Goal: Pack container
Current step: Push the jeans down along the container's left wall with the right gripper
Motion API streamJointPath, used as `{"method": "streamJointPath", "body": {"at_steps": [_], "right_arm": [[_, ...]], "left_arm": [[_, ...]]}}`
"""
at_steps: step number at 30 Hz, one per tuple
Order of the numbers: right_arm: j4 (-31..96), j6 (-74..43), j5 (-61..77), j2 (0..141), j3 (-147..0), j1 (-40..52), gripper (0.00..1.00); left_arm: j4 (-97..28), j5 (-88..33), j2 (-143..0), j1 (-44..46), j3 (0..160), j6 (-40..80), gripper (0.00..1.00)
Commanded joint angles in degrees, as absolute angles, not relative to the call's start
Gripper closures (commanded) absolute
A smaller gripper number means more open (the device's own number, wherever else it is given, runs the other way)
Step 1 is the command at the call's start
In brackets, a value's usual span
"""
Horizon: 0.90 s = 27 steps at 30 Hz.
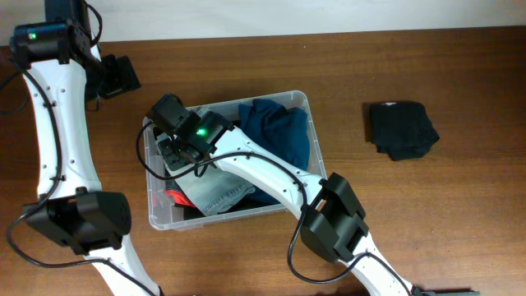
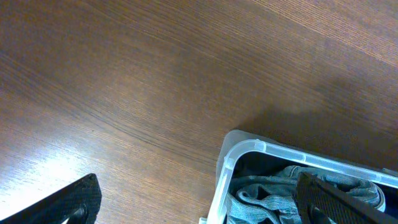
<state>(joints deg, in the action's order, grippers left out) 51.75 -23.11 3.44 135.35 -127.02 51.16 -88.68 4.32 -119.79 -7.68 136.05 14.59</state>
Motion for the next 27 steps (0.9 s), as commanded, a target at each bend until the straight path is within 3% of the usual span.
{"method": "streamJointPath", "body": {"at_steps": [1,14,27], "right_arm": [[52.99,-21.21,0.56,135.72,-127.22,50.57,0.96],[59.75,-21.26,-0.64,128.53,-130.58,42.61,0.96],[46.61,-22.13,12.25,131.92,-118.83,42.41,0.96]], "left_arm": [[-88.73,3.90,-119.31,-7.77,135.87,15.16,0.01],[-88.73,3.90,-119.31,-7.79,135.87,15.16,0.01],[-88.73,3.90,-119.31,-7.79,135.87,15.16,0.01]]}}
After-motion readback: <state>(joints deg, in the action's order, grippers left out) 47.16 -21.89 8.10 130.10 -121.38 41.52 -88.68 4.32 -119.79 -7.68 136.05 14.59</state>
